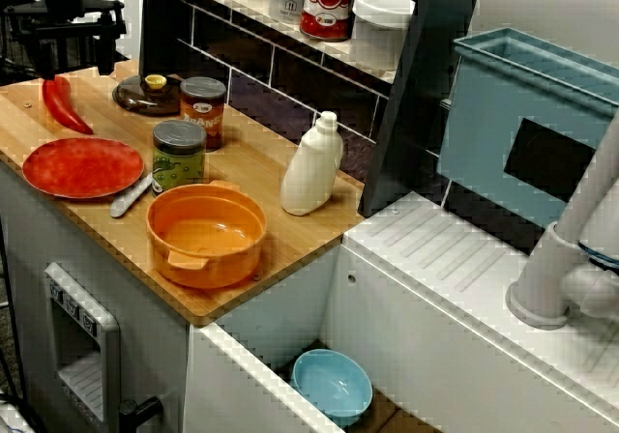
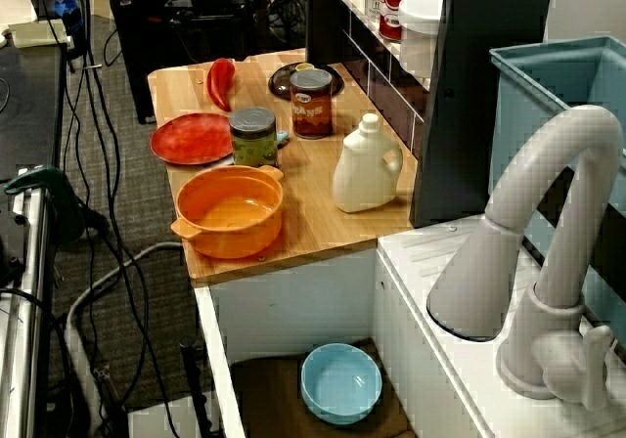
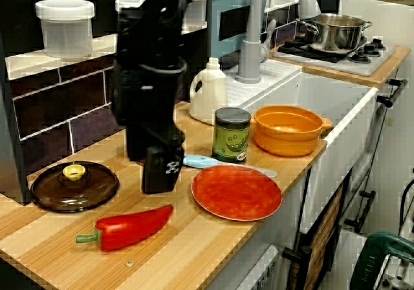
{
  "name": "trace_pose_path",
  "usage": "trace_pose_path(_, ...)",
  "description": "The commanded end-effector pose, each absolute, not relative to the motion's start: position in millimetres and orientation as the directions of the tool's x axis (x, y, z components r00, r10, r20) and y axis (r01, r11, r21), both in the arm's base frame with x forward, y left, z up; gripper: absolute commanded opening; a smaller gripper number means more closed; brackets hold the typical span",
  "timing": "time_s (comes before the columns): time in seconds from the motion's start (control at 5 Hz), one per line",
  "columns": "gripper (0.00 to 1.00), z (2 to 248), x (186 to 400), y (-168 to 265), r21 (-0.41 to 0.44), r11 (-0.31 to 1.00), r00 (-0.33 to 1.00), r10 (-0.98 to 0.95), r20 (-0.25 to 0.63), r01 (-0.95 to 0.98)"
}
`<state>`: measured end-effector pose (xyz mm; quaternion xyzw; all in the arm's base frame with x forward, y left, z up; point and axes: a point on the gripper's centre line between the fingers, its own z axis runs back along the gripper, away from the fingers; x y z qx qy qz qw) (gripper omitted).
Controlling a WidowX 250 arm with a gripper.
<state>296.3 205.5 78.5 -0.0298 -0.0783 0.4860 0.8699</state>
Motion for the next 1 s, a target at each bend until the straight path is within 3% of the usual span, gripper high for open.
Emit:
trace_pose_path(0.0, 1.0, 98, 297, 229, -0.141, 0.493, 0.476, 0.869, 0.135, -0.859)
trace_pose_path(0.8, 1.0, 71, 296, 224, -0.099, 0.524, 0.508, 0.849, 0.146, -0.846)
